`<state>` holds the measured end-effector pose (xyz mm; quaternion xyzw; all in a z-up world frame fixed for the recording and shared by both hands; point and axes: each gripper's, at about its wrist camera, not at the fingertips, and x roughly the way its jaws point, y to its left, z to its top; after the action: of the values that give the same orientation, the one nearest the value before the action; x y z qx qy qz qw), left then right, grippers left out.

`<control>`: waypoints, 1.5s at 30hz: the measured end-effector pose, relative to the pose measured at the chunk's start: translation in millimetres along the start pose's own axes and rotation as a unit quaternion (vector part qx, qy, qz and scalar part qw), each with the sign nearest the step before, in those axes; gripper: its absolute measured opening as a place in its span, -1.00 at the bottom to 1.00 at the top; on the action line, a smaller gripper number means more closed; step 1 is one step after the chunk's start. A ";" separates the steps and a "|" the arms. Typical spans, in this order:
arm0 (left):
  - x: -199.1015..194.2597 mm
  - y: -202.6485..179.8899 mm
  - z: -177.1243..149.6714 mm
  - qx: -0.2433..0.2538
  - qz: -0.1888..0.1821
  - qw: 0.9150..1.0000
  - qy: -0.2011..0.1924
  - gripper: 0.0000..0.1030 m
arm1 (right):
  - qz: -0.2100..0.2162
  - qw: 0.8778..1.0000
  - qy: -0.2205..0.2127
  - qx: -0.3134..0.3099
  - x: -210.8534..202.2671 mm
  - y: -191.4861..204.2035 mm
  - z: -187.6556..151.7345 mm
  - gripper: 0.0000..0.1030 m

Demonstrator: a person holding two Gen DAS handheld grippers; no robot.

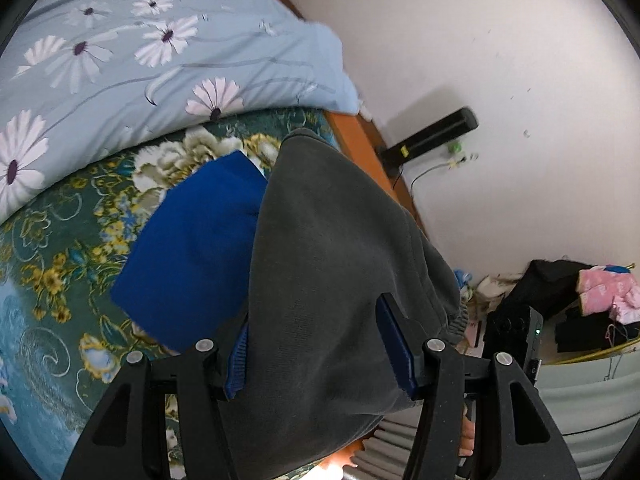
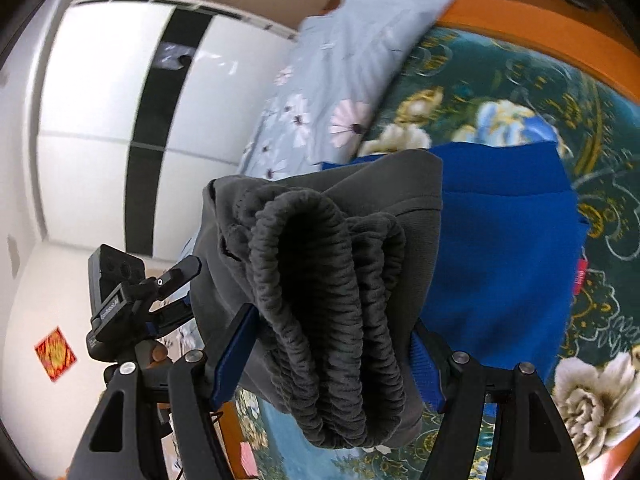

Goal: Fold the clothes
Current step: 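Carry the folded sweatpants with both tools toward the blue clothes stack, then lower the sweatpants onto the blue folded cloth and open both tools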

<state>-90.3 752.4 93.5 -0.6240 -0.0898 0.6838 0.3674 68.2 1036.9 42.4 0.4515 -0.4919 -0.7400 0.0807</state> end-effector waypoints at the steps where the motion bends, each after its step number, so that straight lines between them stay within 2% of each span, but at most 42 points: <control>1: 10.1 0.2 5.2 -0.002 0.005 1.000 0.008 0.13 | -0.002 1.000 0.001 0.008 1.8 -7.3 2.1 0.42; 9: 66.8 15.6 37.6 -0.030 0.029 0.998 0.038 0.13 | -0.005 0.998 0.005 0.058 19.8 -44.9 9.8 0.42; 14: 88.9 31.2 45.7 -0.048 0.043 0.997 0.051 0.13 | -0.024 0.998 0.007 0.063 20.0 -51.0 12.6 0.42; 19: 88.2 35.3 44.7 -0.053 0.037 0.997 0.049 0.13 | -0.045 0.997 0.008 0.055 11.9 -50.0 15.2 0.42; 25: 54.9 35.6 44.5 -0.044 0.045 0.998 0.012 0.15 | -0.071 0.996 0.010 0.045 2.2 -48.8 18.3 0.42; 29: 34.7 33.9 35.7 -0.042 0.045 0.998 -0.011 0.15 | -0.112 0.993 -0.021 0.022 -21.7 -35.5 25.2 0.42; 33: 33.4 18.6 19.4 -0.013 0.041 0.999 -0.006 0.15 | -0.155 0.985 -0.064 -0.042 -34.9 9.8 27.9 0.42; 35: 36.6 7.3 10.3 0.009 0.042 0.999 0.000 0.15 | -0.160 0.982 -0.061 -0.079 -27.1 31.1 19.8 0.42; 38: 42.6 -8.0 -1.9 0.040 0.038 0.998 0.015 0.15 | -0.129 0.981 -0.033 -0.143 -5.4 59.6 13.1 0.43; 39: 43.9 -10.2 -5.4 0.051 0.041 0.998 0.021 0.16 | -0.135 0.978 -0.030 -0.155 -0.5 62.2 12.9 0.43; 40: 45.2 -12.1 -9.1 0.061 0.046 0.997 0.027 0.16 | -0.146 0.975 -0.028 -0.164 3.8 63.0 13.2 0.43; 42: 46.1 -10.0 -14.5 0.077 0.065 0.994 0.036 0.16 | -0.141 0.976 -0.024 -0.164 7.0 57.6 17.2 0.43; 45: 46.3 4.9 -13.7 0.060 0.078 0.994 0.039 0.15 | -0.136 0.977 -0.013 -0.161 12.9 48.1 22.3 0.43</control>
<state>-77.3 772.8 51.4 -0.6324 0.0146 0.6895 0.3528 28.4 1020.0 75.7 0.4855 -0.3008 -0.8196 0.0442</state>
